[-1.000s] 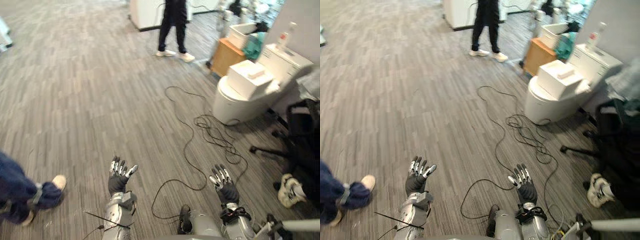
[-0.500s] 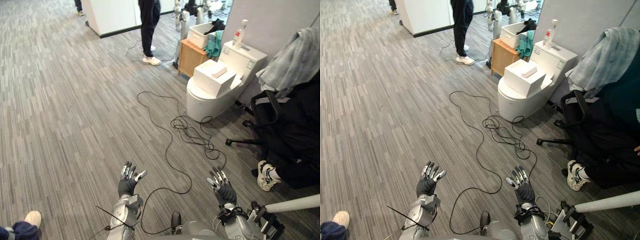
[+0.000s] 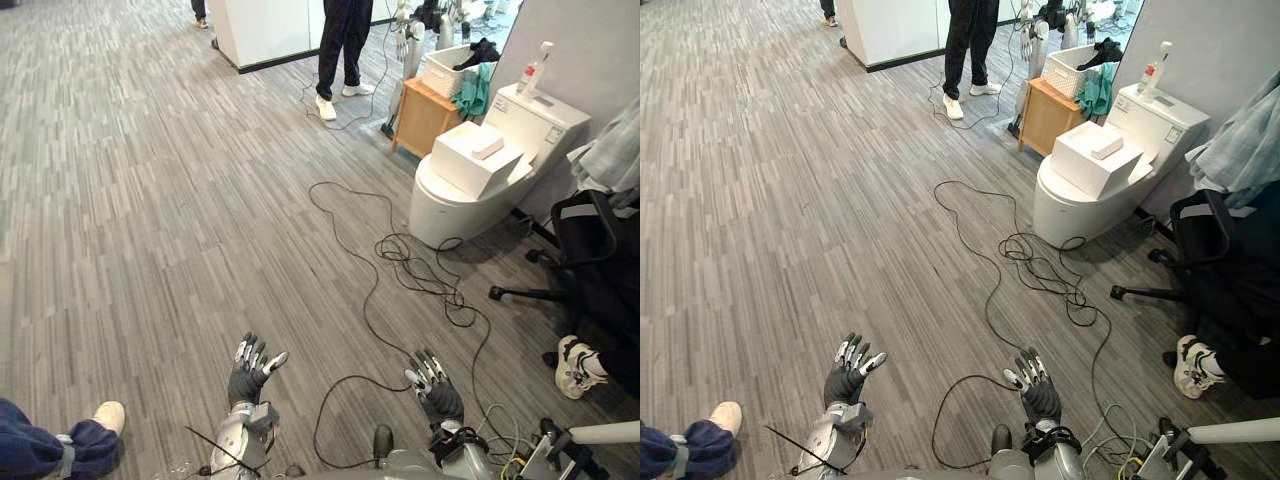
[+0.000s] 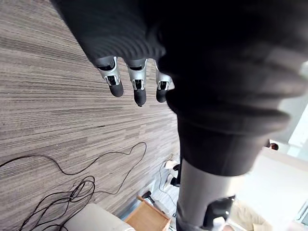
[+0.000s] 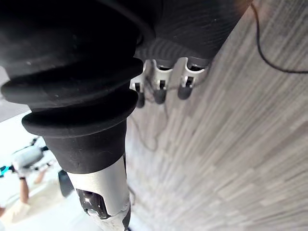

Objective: Organize washtable

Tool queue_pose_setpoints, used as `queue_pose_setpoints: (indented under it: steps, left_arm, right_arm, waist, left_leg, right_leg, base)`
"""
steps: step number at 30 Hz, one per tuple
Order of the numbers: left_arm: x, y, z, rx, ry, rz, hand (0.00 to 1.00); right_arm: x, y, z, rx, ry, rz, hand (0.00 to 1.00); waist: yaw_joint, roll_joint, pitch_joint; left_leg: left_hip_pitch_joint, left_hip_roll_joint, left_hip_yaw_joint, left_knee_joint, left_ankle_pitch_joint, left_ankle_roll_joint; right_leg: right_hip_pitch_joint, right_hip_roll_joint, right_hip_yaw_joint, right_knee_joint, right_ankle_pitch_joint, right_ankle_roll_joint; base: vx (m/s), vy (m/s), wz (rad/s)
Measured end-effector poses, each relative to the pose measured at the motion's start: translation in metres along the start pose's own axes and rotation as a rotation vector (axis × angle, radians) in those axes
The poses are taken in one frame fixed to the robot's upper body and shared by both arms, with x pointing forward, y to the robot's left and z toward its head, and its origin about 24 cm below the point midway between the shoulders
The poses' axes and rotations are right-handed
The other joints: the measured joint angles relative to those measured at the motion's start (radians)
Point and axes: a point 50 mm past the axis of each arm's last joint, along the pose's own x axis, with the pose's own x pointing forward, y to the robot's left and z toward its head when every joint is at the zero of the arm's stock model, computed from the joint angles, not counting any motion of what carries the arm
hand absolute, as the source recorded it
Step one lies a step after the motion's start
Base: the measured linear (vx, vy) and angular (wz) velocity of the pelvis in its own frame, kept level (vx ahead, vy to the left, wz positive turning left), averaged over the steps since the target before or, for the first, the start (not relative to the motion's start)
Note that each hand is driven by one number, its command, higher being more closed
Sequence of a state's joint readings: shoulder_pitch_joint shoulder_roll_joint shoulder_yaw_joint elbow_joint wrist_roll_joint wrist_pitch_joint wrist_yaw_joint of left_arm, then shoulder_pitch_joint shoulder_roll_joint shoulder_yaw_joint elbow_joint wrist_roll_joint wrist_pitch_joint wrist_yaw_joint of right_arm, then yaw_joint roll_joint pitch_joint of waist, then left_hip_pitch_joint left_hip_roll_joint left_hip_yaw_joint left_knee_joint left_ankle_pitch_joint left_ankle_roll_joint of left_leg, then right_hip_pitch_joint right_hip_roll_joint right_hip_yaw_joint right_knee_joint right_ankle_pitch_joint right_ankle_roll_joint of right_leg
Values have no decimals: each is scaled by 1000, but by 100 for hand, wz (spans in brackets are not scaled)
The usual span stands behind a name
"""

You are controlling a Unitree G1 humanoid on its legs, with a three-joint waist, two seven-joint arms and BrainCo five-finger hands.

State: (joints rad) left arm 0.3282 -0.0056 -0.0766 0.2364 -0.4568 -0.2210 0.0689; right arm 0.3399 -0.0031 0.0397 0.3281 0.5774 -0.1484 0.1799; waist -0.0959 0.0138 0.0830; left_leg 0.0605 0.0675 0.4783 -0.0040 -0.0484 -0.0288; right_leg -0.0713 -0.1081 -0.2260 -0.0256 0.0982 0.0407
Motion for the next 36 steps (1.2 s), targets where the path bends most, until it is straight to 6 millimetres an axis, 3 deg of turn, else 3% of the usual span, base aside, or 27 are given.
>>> queue_pose_setpoints:
  steps: [1, 2, 13, 22, 26, 27, 28, 29, 30, 31, 34, 36]
  left_arm:
    - [0, 0, 0, 0, 2, 0, 0]
    - [0, 3, -3, 16, 26, 1, 0]
    - [-1, 11, -5, 34, 43, 18, 0]
    - [0, 18, -13, 98, 101, 11, 0]
    - [1, 11, -14, 81, 99, -6, 0]
    - [2, 6, -11, 79, 83, -25, 0]
    - [2, 5, -9, 80, 76, -34, 0]
    - [2, 2, -9, 83, 73, -47, 0]
    - [2, -4, -6, 94, 61, -81, 0]
    - [5, -10, -4, 100, 55, -104, 0]
    - [12, -21, 2, 106, 28, -150, 0]
    - [16, -24, 6, 126, 13, -168, 0]
  right_arm:
    - [0, -1, -2, -1, 8, -4, 0]
    - [5, 1, -4, -36, 31, 6, 0]
    - [1, -11, -3, -4, 21, -68, 0]
    - [0, -25, -1, 73, 3, -175, 0]
    - [2, -26, 2, 90, -12, -187, 0]
    - [2, -24, 2, 91, -14, -183, 0]
    - [1, -24, 1, 94, -14, -182, 0]
    - [0, -22, 0, 98, -14, -179, 0]
    - [1, -19, 1, 106, -23, -172, 0]
    - [5, -15, 5, 103, -39, -151, 0]
    - [7, -11, 6, 101, -42, -129, 0]
    - [6, -9, 3, 100, -29, -116, 0]
  waist:
    - [0, 0, 0]
    - [0, -20, -27]
    - [4, -27, -30]
    - [52, -41, -31]
    - [53, -32, -6]
    - [54, -43, 5]
    - [53, -54, 10]
    - [53, -64, 16]
    - [51, -60, 41]
    - [47, -43, 73]
    - [41, 1, 108]
    - [24, -18, 120]
  left_leg:
    - [0, 0, -3, -3, 0, 0]
    - [3, -15, -18, -17, 0, 0]
    - [-4, -19, -36, -21, 0, 1]
    - [-18, -31, -12, -31, -1, 3]
    - [-31, -36, -24, -10, -45, 23]
    - [-30, -48, -41, 10, -66, 28]
    - [-29, -60, -55, 11, -72, 32]
    - [-26, -70, -67, 8, -77, 39]
    - [-6, -76, -84, 7, -87, 52]
    - [1, -60, -103, 22, -99, 61]
    - [7, 3, -134, 56, -145, 38]
    - [55, -4, -156, 37, -169, 17]
  right_leg:
    - [1, 0, -4, -2, 1, 1]
    - [33, 3, -14, -71, 34, 6]
    - [33, 0, -33, -71, 34, 7]
    - [-3, -11, -14, -64, 38, 19]
    - [-58, -47, -19, 91, -62, 46]
    - [-94, -76, -21, 207, -139, 52]
    - [-113, -102, -17, 267, -177, 57]
    - [-122, -119, -18, 294, -194, 65]
    - [-145, -141, -13, 386, -196, 67]
    - [-203, -133, -4, 496, -204, 44]
    - [-283, -82, 30, 389, -222, 28]
    - [-317, -98, 25, 243, -141, 64]
  base:
    - [18, 3, 5]
    - [8, 1, 3]
    - [0, 0, 4]
    - [-4, 2, -7]
    - [-19, 38, 14]
    - [26, 69, 40]
    - [73, 66, 44]
    - [163, 77, 35]
    - [202, 62, 31]
    - [197, 52, 28]
    - [248, 41, 29]
    - [421, -24, 38]
